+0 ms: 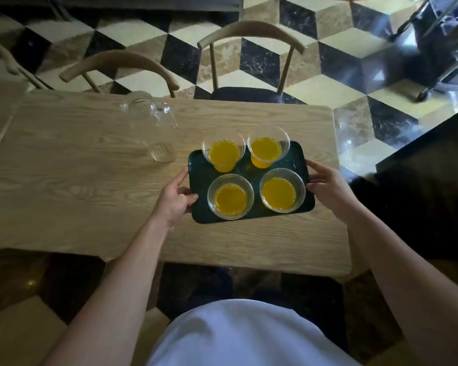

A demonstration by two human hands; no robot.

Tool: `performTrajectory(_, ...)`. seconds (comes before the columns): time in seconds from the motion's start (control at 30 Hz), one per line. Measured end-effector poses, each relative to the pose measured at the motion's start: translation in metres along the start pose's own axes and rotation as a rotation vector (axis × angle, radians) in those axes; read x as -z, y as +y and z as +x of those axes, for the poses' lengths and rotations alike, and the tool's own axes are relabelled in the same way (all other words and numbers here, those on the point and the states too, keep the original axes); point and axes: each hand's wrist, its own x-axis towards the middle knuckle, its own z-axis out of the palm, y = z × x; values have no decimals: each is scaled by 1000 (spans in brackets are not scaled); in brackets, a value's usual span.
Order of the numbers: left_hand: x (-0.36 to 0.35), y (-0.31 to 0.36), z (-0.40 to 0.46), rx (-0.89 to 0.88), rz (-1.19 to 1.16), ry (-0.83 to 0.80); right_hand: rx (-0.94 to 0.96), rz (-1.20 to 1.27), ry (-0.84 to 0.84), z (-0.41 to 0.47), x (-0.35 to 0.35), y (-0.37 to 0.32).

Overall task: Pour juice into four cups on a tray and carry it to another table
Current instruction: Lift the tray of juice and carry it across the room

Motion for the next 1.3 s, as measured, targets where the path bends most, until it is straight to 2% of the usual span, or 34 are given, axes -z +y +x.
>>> performTrajectory(0.17,-6,-27,-67,-12,-95,99,78,-91,-93,-17,5,-4)
performTrajectory(0.53,-14,-112,-221,24,-351,437,272,-273,-428,-102,-17,-18)
performTrajectory(0.7,-5,-158,-303,16,-552,529,344,-363,-571,-141,-53,-25)
performTrajectory(1.0,11,-213,-437,24,-659,769,493,-454,-843,-226,-128,-42)
performTrajectory(1.3,39,-232,-545,-69,-753,964,593,-446,-986,-316,-192,-83)
